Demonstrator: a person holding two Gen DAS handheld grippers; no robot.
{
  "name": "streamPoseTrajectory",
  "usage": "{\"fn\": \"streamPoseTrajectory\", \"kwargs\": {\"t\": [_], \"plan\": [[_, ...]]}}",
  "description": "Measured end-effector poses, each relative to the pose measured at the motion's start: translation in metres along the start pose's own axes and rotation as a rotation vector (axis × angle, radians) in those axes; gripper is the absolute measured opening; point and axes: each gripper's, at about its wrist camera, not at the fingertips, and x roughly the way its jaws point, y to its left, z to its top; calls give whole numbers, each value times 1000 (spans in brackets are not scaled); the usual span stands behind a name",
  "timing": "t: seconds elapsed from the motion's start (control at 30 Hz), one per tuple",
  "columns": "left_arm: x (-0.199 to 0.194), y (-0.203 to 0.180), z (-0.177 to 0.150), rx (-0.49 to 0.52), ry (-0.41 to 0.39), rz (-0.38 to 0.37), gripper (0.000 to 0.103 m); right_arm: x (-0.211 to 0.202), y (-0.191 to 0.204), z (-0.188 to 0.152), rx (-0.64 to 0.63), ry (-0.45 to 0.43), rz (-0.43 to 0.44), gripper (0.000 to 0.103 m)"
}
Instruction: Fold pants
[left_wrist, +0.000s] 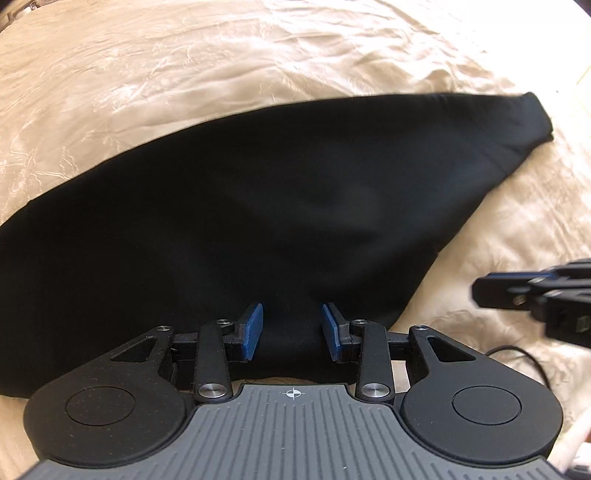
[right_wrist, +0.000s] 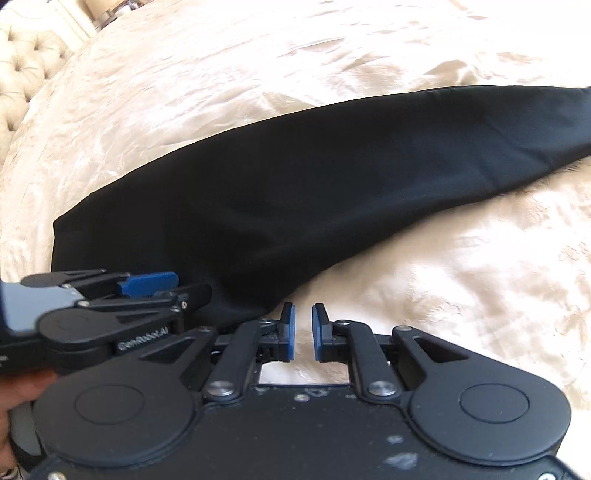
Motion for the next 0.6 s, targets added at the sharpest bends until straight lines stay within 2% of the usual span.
{"fn": "streamPoseTrajectory", "kwargs": {"t": [0.1,0.23,0.43,0.6], "plan": [[10,0,2,-1,3,10,36,-10,-25,-1,40,-19,-20,15],[7,8,5,-84,11,22,36,-21,-66,5,90,-49,-50,15],[-1,10,4,-188,33,124,36,-43,-154,36,151,-135,-124,23],[-22,-19,10,-277,-2,212,36,-64,-238,69,176,-205,-195,24]]}}
